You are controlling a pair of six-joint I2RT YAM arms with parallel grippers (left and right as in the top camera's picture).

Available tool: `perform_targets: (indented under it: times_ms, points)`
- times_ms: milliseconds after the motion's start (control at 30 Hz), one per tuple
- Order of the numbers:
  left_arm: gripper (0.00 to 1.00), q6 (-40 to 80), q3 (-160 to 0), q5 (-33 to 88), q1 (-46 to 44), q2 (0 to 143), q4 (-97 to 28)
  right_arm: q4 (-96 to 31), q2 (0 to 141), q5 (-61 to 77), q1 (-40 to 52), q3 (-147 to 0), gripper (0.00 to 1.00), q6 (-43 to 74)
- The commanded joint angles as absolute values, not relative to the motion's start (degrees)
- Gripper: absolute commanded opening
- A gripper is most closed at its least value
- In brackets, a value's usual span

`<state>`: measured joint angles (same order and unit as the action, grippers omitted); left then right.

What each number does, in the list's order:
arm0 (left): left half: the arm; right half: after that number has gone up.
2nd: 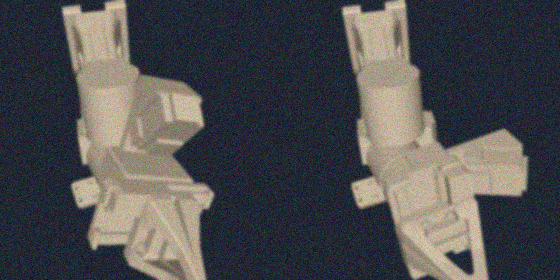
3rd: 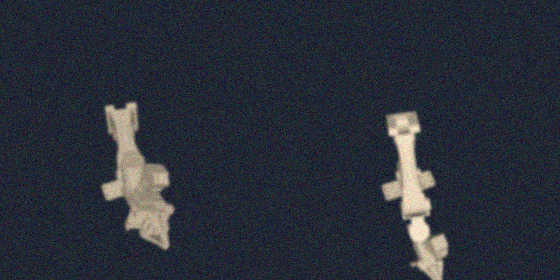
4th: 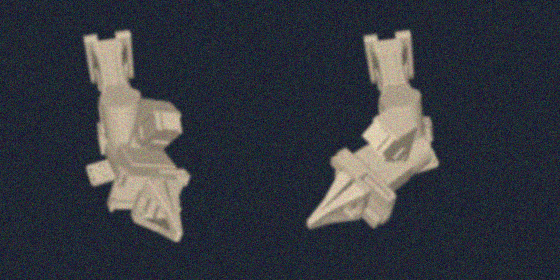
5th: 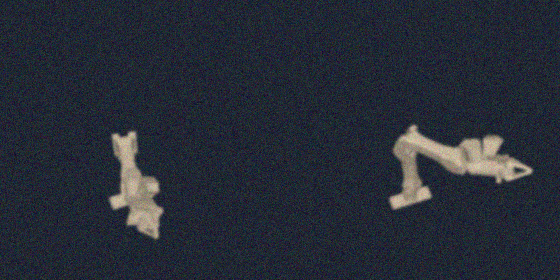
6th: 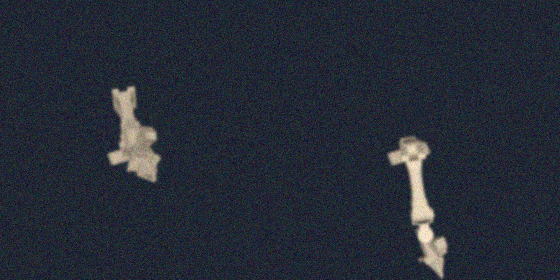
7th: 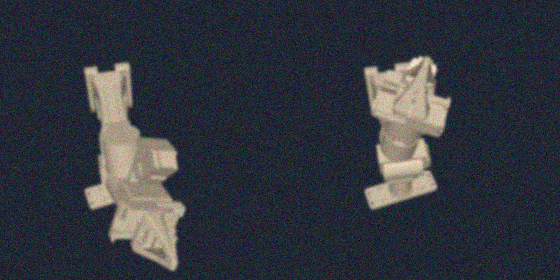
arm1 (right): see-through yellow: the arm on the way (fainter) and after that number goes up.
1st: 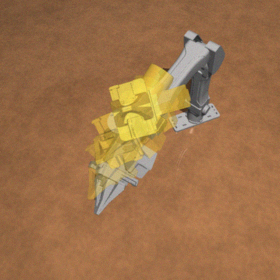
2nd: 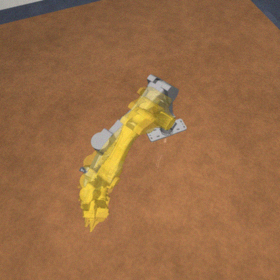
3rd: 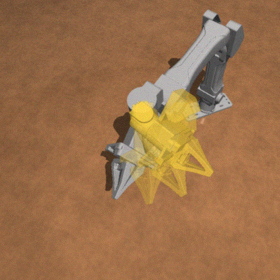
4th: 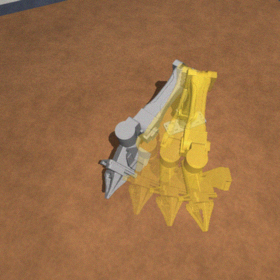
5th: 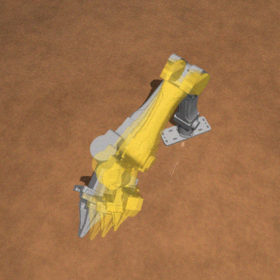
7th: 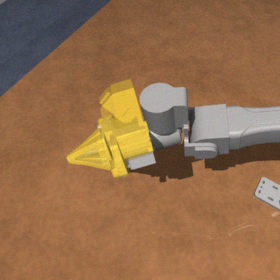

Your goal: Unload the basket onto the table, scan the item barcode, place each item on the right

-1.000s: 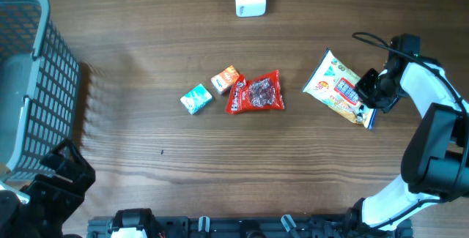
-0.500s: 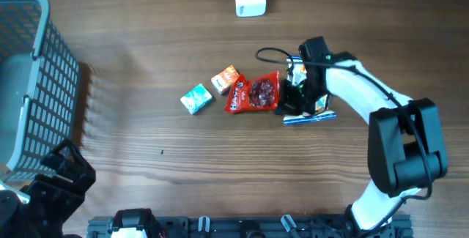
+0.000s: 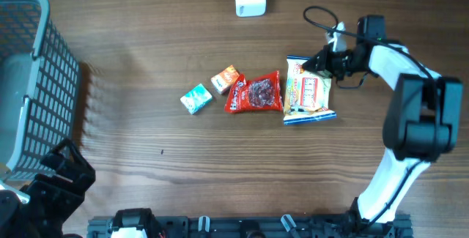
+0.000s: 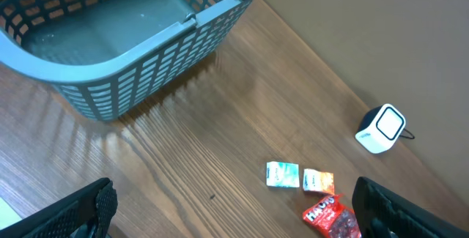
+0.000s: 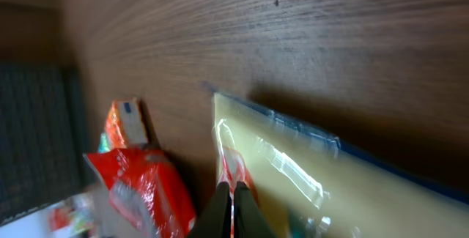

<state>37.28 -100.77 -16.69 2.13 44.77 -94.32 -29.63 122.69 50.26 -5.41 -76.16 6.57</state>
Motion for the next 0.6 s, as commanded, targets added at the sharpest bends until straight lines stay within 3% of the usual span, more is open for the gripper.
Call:
perform_targets:
  times_ms: [0, 100, 200, 333, 400, 500, 567]
  points:
    - [1.00, 37.98, -100.84, -17.43, 2.52, 44.69, -94.19, -27.75, 132.42, 59.92, -6.04, -75.88, 0.04, 5.80]
    - [1.00, 38.00, -100.84, -17.43, 2.52, 44.69, -94.19, -30.79, 131.28, 60.82, -9.52, -75.99, 0.04, 3.79]
    - [1.00, 37.98, -100.84, -17.43, 2.52, 44.69, -94.19, -38.28, 119.20, 61.14, -11.97, -76.16, 0.04, 0.16]
    - [1.00, 37.98, -100.84, -17.43, 2.52, 44.69, -94.19, -50.57, 105.12, 59.53, -10.57, -76.16, 0.19, -1.63]
    - [1.00, 37.98, -100.84, -17.43, 2.52, 44.69, -94.19, -57.80, 105.43, 58.22, -7.84, -75.13, 0.21, -8.62]
    - [1.00, 38.00, -100.84, -17.43, 2.52, 44.69, -94.19, -48.14, 107.15, 53.80, -3.60, -64.38, 0.17, -4.71]
    - [1.00, 37.98, -100.84, -17.43, 2.52, 44.66, -94.19, -33.85, 108.86, 47.53, -3.77, -55.61, 0.17, 8.54]
